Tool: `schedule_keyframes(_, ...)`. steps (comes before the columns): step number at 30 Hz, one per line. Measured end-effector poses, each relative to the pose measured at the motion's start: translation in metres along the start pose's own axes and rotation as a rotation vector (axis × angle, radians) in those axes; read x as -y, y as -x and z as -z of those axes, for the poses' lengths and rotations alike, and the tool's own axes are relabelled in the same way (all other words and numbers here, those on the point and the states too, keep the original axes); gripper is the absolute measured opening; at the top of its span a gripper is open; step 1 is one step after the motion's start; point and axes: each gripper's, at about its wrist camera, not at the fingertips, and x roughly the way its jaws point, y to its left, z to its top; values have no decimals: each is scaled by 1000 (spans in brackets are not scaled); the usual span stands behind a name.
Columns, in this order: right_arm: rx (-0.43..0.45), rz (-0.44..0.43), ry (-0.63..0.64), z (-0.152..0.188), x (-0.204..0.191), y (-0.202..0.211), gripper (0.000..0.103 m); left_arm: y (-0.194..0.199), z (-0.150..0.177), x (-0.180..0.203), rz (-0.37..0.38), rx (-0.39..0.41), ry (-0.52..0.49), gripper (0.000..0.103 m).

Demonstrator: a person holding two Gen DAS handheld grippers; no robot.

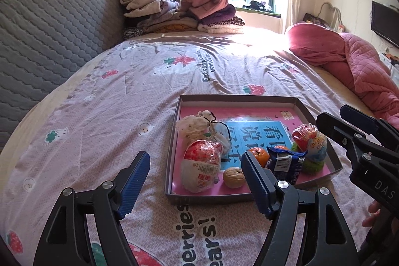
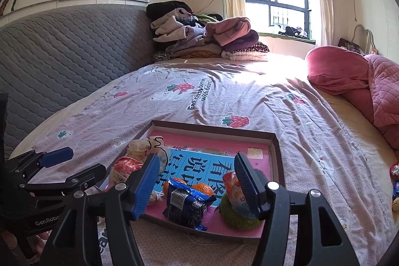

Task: Organize objects
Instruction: 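Open both tools to release the bun and packet and withdraw from the tray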

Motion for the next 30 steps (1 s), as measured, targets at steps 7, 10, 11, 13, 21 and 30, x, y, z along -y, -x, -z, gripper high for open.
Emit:
schedule_keyframes(7, 49, 12, 20, -6, -7, 27, 64, 25, 1, -1, -3, 24, -4, 77)
schedule_keyframes(10, 51, 16, 22, -3, -9, 36, 65, 36, 3, -1, -9, 35, -4, 77)
schedule_keyframes(11, 47, 11, 21, -2, -9, 39, 65, 40, 4, -1, -12, 41, -4, 77)
schedule_keyframes(13, 44, 5, 18, 1, -9, 46, 65, 46, 6, -2, -11, 49, -5, 77)
schedule_keyframes(21, 79, 7, 22, 14, -14, 80, 66, 69, 19, 0, 3, 55, -7, 77)
schedule_keyframes(30, 93, 5, 24, 28, -20, 101, 66, 92, 31, 7, 9, 69, -23, 77)
